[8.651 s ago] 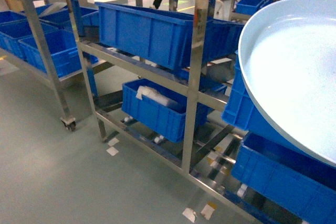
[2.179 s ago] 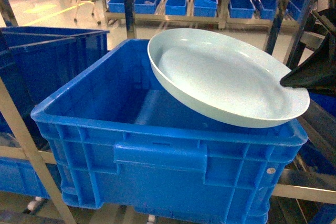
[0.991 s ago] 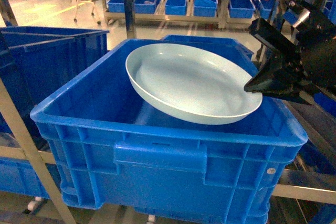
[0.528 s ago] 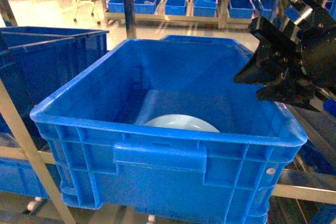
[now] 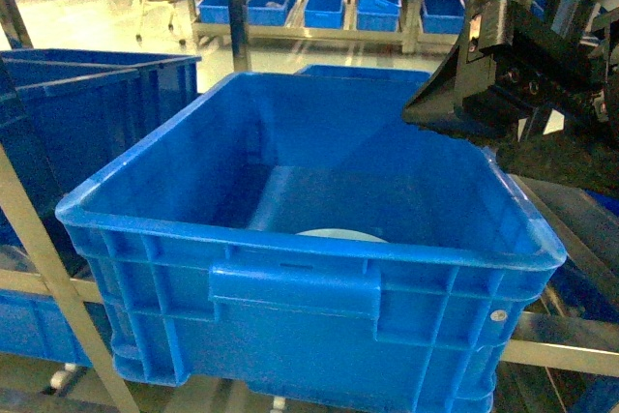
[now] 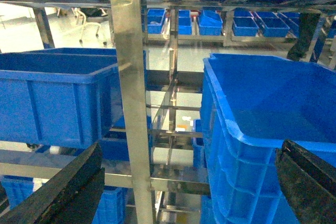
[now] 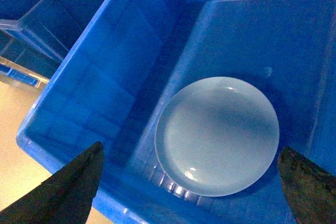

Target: Place blue tray on left shelf second layer neatly

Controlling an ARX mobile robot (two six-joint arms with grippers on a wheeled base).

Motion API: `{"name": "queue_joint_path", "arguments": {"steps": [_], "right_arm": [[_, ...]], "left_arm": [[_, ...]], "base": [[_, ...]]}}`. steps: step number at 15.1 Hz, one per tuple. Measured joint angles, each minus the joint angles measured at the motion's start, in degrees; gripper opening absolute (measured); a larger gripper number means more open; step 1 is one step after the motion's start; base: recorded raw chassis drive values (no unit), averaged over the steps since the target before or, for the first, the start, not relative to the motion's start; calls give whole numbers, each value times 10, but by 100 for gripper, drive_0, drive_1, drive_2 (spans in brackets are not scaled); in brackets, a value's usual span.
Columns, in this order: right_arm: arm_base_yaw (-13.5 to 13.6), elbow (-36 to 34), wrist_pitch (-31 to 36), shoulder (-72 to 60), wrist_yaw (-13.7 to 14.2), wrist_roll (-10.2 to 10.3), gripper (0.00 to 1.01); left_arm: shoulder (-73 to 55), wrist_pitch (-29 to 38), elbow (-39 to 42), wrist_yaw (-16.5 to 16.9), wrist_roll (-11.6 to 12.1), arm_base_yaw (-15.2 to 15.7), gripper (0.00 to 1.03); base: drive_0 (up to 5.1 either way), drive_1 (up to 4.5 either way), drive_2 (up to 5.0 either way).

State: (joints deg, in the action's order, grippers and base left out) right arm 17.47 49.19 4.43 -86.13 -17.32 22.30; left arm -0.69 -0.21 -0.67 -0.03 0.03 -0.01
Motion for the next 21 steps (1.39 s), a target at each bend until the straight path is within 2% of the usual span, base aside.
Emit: {"name": "queue_joint_path", "arguments": {"steps": [3,4,5,6,7,8,10,12,13,15,16,17,18,19,21], "right_arm": [[0,-26,5,30,36,-51,98],[-23,-63,-21,110,51,-132,98],[-30,-71,-25,148,67,-161,98],[-39,-81,-29,181,83,-184,98],[-53,-95,-50,213,106,-200,98],[-56,-113,-60,237,124,-212,98],[-55,-153,-96,286,133,-223,98],[-45,-197,-137,349,161,-228,98],[-35,-200,-151,361,161,-221,98],[-17,-201,-148,363,163,-218,98],[-6,-275,55,380,251,-221,86],[-12,-327,146,402,296,-222,77],[-27,-359,196,417,310,-222,70],[-44,-383,242,431,309,-222,61],[-73,-406,254,485,274,-222,32]], "left_arm": [[0,0,0,0,0,0,98],[0,0,0,0,0,0,98],[0,0,0,0,0,0,98],[0,0,0,0,0,0,98],[0,0,0,0,0,0,98],[0,0,0,0,0,0,98],[0,0,0,0,0,0,98],[0,0,0,0,0,0,98],[0,0,0,0,0,0,98],[0,0,0,0,0,0,98],[0,-1,0,0,0,0,98],[0,0,0,-1,0,0,98],[0,0,0,0,0,0,98],[0,0,0,0,0,0,98],[0,0,0,0,0,0,98]], "base": [[0,0,0],[0,0,0],[0,0,0],[0,0,0],[0,0,0],[0,0,0],[0,0,0],[0,0,0],[0,0,0],[0,0,0],[0,0,0],[0,0,0],[0,0,0],[0,0,0],[0,0,0]]}}
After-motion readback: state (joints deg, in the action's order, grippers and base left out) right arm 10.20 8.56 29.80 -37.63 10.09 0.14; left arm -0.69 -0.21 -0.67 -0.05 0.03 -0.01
